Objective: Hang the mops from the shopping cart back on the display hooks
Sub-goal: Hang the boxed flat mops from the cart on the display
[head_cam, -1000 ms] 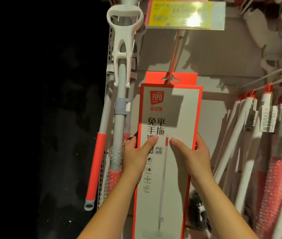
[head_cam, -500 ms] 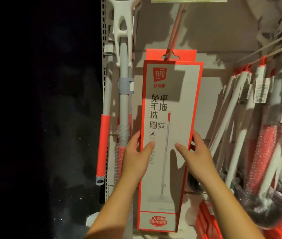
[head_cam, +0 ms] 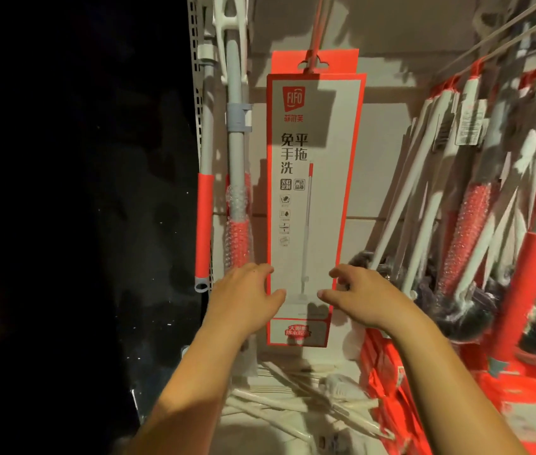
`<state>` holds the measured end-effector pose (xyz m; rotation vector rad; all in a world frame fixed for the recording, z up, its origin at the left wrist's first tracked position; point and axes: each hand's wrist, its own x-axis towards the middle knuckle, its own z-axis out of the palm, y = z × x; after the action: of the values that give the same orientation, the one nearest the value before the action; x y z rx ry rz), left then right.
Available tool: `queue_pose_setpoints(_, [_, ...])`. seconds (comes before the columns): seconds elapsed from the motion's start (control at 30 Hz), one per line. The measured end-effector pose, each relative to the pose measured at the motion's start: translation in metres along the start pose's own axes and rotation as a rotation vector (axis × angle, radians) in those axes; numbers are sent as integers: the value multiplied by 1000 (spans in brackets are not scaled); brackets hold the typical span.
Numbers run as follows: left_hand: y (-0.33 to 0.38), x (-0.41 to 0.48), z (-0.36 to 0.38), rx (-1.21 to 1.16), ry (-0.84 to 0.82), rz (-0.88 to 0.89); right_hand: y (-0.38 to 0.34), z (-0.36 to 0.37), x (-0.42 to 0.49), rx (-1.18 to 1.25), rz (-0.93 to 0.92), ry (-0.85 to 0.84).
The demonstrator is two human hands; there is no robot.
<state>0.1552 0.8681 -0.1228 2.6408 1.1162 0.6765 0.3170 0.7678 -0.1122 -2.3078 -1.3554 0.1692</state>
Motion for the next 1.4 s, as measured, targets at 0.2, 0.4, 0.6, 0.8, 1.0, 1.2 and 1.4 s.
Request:
queue_pose_setpoints(0.2, [27, -42, -2, 29, -110, -65, 15, -7, -23, -16, -79, -108])
queue_pose_setpoints(0.4, [67, -96, -6, 122, -68, -127, 33, -15, -57, -72, -215, -187])
queue_pose_setpoints(0.6, [96, -166, -5, 195, -57, -278, 40, -8, -107, -82, -382, -326])
queue_pose_setpoints(0.8, [110, -239, -26, 250, -58, -479, 21, 0, -154, -64, -518, -412])
queue_pose_setpoints(1.0, [116, -319, -56, 257, -34, -635, -13, 10, -214, -53, -657, -490])
queue_pose_setpoints(1.2, [121, -425, -89, 292, 1, -780, -58, 29, -302, -18, -773, -569])
queue_pose_setpoints(1.4, [137, -555, -121, 352, 12, -936, -99, 48, -423, 4, -901, -681])
